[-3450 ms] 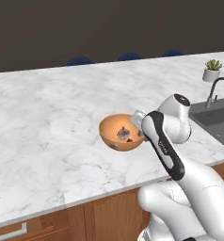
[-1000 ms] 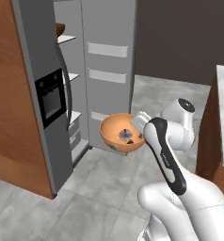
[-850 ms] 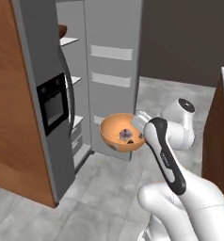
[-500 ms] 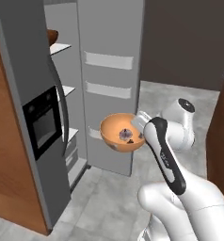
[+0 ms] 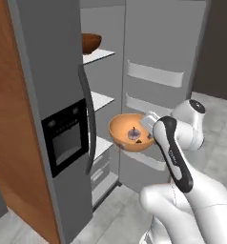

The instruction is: Place the bowl with the mushroom and garlic on the second highest shelf of the fridge. Place the bowl with the fish and chicken drumstick on the top shelf of the fridge.

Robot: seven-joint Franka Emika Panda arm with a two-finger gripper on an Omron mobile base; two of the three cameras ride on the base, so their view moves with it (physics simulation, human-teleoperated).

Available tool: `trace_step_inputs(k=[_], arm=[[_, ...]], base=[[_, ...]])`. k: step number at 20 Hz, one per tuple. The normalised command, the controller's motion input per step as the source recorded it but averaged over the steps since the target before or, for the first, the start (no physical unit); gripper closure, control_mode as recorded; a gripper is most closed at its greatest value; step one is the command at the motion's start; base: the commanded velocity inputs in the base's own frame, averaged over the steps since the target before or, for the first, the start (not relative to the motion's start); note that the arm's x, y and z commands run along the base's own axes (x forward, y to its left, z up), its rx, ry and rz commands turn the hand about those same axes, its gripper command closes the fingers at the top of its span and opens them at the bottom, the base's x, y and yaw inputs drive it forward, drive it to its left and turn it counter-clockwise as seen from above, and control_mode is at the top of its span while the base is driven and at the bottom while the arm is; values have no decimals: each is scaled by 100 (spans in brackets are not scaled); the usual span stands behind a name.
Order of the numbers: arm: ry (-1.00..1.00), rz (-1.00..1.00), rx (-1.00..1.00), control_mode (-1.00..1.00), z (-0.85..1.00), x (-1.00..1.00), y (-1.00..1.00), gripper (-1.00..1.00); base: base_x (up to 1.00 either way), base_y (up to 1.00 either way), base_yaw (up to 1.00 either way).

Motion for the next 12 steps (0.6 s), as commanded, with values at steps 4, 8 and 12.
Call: trace_step_inputs(k=[4,8,12], arm=[[0,0,0,100,0,0,0,100],[0,0,0,100,0,0,0,100],[0,0,0,100,0,0,0,100]], base=[[75,-69,63],[78,-51,33],[81,-20,11]])
